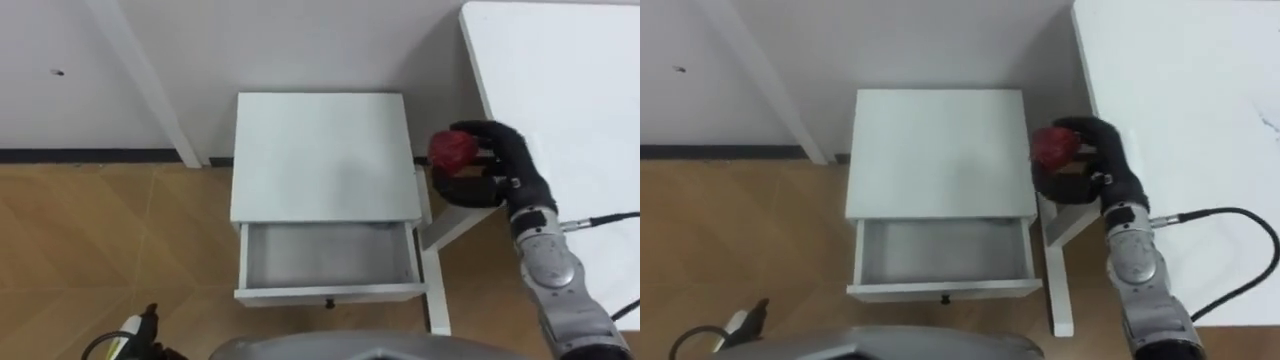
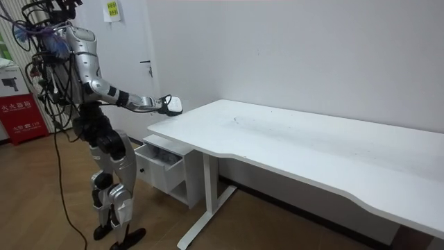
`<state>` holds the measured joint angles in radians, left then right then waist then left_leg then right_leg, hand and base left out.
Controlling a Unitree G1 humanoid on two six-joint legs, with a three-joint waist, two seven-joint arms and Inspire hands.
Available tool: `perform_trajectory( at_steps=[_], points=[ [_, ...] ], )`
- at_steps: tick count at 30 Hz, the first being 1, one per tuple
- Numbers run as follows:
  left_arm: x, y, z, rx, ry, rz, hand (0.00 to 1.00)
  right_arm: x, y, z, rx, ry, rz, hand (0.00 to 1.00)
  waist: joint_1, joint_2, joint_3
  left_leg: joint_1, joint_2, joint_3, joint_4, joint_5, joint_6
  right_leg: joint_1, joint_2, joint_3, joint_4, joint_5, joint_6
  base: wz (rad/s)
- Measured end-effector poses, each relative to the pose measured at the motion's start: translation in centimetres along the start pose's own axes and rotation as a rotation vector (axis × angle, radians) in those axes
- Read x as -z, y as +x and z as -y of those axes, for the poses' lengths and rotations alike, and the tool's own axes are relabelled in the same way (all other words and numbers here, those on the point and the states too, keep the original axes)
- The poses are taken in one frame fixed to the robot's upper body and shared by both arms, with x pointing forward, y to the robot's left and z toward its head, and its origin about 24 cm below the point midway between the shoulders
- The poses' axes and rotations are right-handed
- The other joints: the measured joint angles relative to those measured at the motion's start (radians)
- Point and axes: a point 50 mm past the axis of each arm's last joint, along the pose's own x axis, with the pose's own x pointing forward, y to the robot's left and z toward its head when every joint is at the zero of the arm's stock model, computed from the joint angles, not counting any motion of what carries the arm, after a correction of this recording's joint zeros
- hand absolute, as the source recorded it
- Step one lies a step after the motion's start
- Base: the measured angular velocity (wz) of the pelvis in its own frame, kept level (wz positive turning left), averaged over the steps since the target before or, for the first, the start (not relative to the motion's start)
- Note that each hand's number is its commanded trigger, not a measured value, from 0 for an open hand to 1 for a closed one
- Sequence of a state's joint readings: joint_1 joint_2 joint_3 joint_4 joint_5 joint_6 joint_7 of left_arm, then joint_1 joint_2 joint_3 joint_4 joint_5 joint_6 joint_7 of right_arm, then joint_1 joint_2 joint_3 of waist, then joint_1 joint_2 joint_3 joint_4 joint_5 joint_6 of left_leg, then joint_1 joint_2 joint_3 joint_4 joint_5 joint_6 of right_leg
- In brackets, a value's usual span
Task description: Put apple and close drawer
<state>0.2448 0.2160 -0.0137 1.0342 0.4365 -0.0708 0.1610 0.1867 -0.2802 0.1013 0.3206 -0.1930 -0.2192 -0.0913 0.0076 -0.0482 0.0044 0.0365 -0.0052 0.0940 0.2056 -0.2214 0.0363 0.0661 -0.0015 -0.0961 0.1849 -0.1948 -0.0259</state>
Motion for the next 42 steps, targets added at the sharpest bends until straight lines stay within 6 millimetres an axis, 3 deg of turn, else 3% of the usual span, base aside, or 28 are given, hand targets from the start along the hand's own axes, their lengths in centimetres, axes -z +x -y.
perform_trajectory(
  at_steps=[6, 11, 16, 20, 23, 26, 30, 37, 38, 39, 42],
  points=[
    [-0.2, 0.1, -0.2, 0.029, 0.008, 0.007, 0.0, -1.2, 0.3, -2.0, -0.125, -0.021, 0.047, 1.0, 0.037, -0.017, 0.0033, -0.031, -0.007, -0.041, 0.0, 0.009, 0.0, -0.015, -0.013, -0.049, -0.002, 0.0, 0.0, 0.2],
    [-0.4, 0.1, 0.0, 0.045, 0.034, 0.016, 0.0, -2.1, 0.6, -3.4, -0.199, -0.077, 0.079, 1.0, 0.058, -0.036, 0.0027, -0.035, -0.009, -0.045, 0.0, 0.009, 0.0, -0.014, -0.015, -0.07, -0.003, 0.0, 0.0, 0.08],
    [-0.7, 0.1, 0.3, 0.057, 0.054, 0.031, 0.0, -2.3, 0.4, -4.8, -0.29, -0.119, 0.091, 1.0, 0.071, -0.036, 0.0027, -0.035, -0.009, -0.047, 0.0, 0.009, 0.0, -0.013, -0.016, -0.074, -0.003, 0.0, 0.0, 0.02],
    [-1.0, 0.2, 0.3, 0.063, 0.064, 0.04, 0.0, -1.7, 0.3, -5.2, -0.327, -0.134, 0.068, 1.0, 0.074, -0.027, 0.0069, -0.042, -0.009, -0.049, 0.002, 0.009, 0.0, -0.012, -0.016, -0.079, -0.004, 0.0, 0.0, 0.01],
    [-1.2, 0.2, 0.4, 0.075, 0.068, 0.041, 0.0, -0.2, -0.1, -5.7, -0.367, -0.154, -0.001, 1.0, 0.074, -0.022, 0.0049, -0.047, -0.011, -0.051, 0.008, 0.009, 0.0, -0.01, -0.017, -0.085, -0.015, 0.0, 0.0, 0.04],
    [-1.2, 0.2, 0.6, 0.084, 0.077, 0.035, 0.0, 1.3, -0.6, -6.1, -0.398, -0.177, -0.076, 1.0, 0.076, -0.004, 0.0032, -0.05, -0.011, -0.056, 0.011, 0.009, 0.0, -0.01, -0.017, -0.086, -0.016, 0.0, 0.0, 0.0],
    [-1.3, 0.3, 0.6, 0.09, 0.078, 0.034, 0.0, 1.5, -0.7, -6.1, -0.42, -0.192, -0.086, 1.0, 0.069, 0.019, 0.0061, -0.061, -0.01, -0.058, 0.018, 0.01, -0.001, -0.014, -0.017, -0.096, -0.016, 0.0, 0.0, 0.03],
    [-1.7, 0.4, 0.6, 0.104, 0.085, 0.044, 0.0, 1.5, -0.7, -6.2, -0.439, -0.192, -0.088, 1.0, 0.072, 0.016, 0.0037, -0.068, -0.011, -0.07, 0.028, 0.011, -0.002, -0.013, -0.017, -0.107, -0.015, 0.0, 0.0, 0.05],
    [-1.8, 0.4, 0.6, 0.103, 0.085, 0.046, 0.0, 1.5, -0.7, -6.2, -0.44, -0.194, -0.089, 0.24, 0.073, 0.015, 0.004, -0.07, -0.012, -0.068, 0.03, 0.011, -0.002, -0.013, -0.017, -0.109, -0.015, 0.0, 0.0, 0.05],
    [-1.9, 0.4, 0.5, 0.102, 0.085, 0.049, 0.0, 1.7, -0.8, -6.2, -0.443, -0.199, -0.095, 0.0, 0.074, 0.013, 0.0034, -0.071, -0.012, -0.068, 0.03, 0.011, -0.002, -0.013, -0.017, -0.109, -0.015, 0.0, 0.0, 0.04],
    [-2.0, 0.5, 0.5, 0.101, 0.084, 0.052, 0.0, 2.0, -0.9, -6.3, -0.449, -0.215, -0.106, 0.0, 0.078, 0.011, 0.0025, -0.074, -0.012, -0.069, 0.032, 0.011, -0.002, -0.014, -0.017, -0.11, -0.015, 0.0, 0.0, 0.0]
  ],
)
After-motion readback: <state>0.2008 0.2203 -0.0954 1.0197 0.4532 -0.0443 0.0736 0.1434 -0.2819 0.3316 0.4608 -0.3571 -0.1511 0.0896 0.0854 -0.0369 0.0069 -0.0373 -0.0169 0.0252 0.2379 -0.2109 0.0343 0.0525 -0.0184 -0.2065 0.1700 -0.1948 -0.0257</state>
